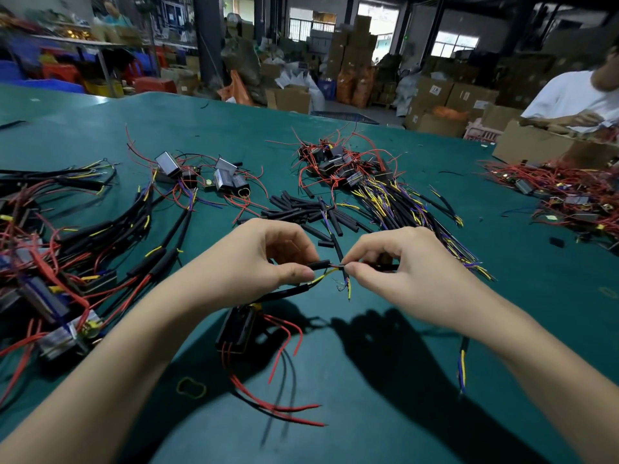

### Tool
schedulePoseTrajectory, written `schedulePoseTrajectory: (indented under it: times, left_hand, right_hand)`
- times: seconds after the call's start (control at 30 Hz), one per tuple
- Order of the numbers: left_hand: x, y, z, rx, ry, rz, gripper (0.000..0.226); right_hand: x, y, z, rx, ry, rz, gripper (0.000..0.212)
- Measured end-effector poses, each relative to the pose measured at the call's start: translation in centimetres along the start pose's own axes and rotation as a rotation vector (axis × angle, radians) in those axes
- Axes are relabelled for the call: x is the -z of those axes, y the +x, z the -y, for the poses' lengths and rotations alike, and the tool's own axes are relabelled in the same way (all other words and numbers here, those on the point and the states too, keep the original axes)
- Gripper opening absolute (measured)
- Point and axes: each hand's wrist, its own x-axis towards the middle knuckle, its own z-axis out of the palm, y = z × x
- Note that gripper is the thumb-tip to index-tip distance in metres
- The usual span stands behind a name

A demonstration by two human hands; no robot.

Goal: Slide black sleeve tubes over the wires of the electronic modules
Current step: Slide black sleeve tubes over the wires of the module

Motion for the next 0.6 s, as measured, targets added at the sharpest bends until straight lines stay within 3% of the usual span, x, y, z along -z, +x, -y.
schedulePoseTrajectory:
  times: [0.3, 0.6]
  left_hand:
    - [0.3, 0.0, 0.2, 0.018, 0.016, 0.020, 0.013]
    - [-0.7, 0.0, -0.2, -0.036, 0.089, -0.092, 0.014]
  right_hand:
    - [0.1, 0.4, 0.2, 0.005, 0.020, 0.061, 0.018]
    - [0.1, 0.3, 0.7, 0.045, -0.201, 0.054, 0.009]
